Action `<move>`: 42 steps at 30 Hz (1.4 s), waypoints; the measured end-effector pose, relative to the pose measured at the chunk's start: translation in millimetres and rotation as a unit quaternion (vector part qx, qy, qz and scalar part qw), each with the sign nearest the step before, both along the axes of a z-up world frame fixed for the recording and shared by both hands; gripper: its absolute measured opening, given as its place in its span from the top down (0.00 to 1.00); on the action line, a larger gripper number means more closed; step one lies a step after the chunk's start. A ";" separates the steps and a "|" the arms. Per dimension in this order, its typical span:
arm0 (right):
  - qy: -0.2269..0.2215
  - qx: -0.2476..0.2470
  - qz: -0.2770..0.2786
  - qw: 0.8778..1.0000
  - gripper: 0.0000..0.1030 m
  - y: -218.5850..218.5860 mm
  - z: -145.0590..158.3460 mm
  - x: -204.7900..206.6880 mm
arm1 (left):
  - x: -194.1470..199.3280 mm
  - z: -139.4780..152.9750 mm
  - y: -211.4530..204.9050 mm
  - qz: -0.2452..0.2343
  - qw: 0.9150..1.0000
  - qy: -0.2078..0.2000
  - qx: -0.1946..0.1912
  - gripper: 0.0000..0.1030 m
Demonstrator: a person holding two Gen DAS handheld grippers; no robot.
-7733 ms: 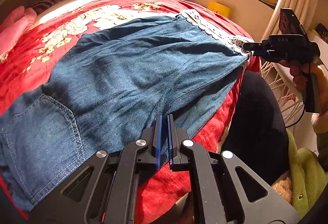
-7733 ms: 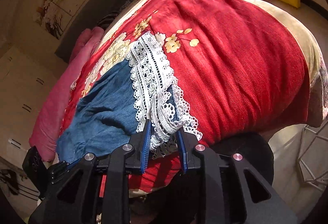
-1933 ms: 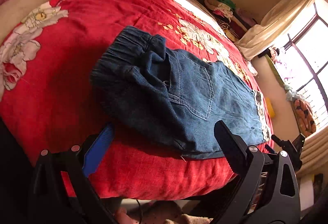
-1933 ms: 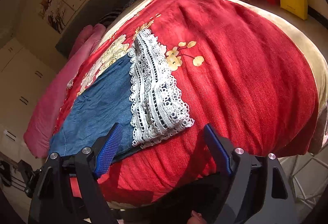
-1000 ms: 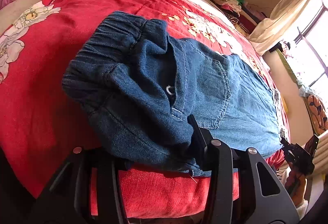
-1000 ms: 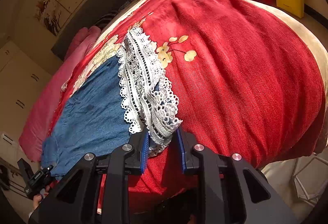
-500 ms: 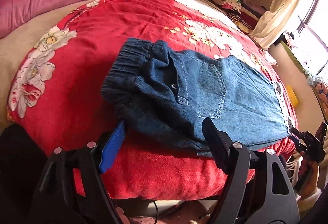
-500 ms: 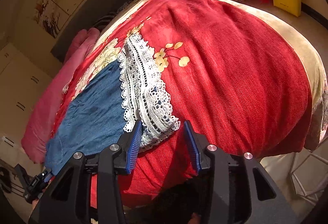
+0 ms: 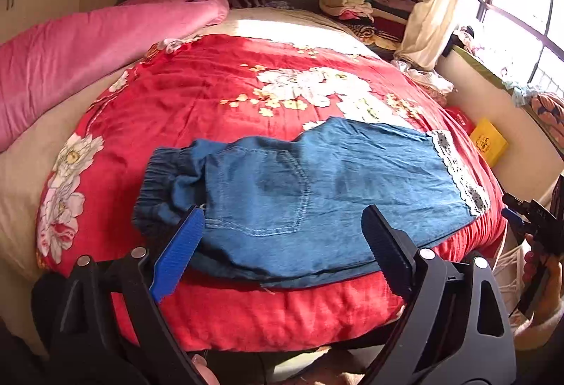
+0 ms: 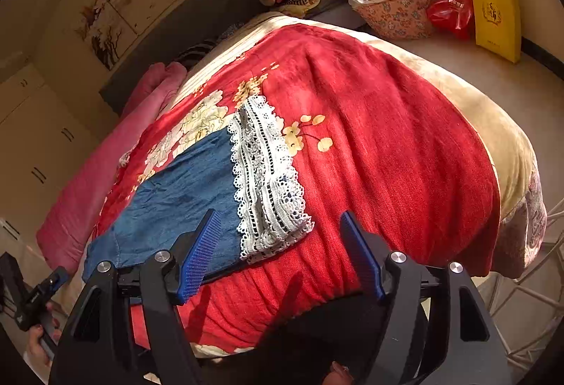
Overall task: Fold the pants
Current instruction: 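Fold the lace hem over with the right gripper and release it, then grasp the lace-trimmed hem edge with the right gripper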
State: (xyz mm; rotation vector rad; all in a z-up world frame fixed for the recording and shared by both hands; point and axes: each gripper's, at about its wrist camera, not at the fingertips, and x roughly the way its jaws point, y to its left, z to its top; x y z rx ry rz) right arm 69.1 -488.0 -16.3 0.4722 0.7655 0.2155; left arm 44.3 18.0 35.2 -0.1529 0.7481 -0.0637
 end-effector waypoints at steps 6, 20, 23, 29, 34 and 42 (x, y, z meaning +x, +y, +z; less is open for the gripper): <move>-0.023 -0.014 0.009 1.000 0.21 9.9 10.1 -8.4 | 20.1 7.4 -49.8 -0.055 0.998 -0.006 0.020 0.14; 0.005 0.017 0.010 1.000 0.12 25.7 -17.7 -4.3 | 89.5 4.4 -143.6 -0.164 0.985 0.004 0.053 0.10; 0.015 0.026 0.005 1.000 0.12 25.2 -25.1 -1.4 | 110.7 1.6 -158.0 -0.183 0.981 0.011 0.060 0.10; 0.026 0.046 -0.005 0.999 0.12 22.0 -35.3 6.5 | 151.3 -5.5 -193.9 -0.237 0.968 0.025 0.080 0.10; 0.036 0.051 -0.010 0.998 0.13 23.7 -43.2 14.4 | 182.1 -15.2 -218.9 -0.267 0.958 0.028 0.098 0.10; 0.032 0.066 -0.021 0.997 0.22 23.0 -49.0 18.7 | 212.9 -32.3 -261.9 -0.349 0.927 0.024 0.134 0.10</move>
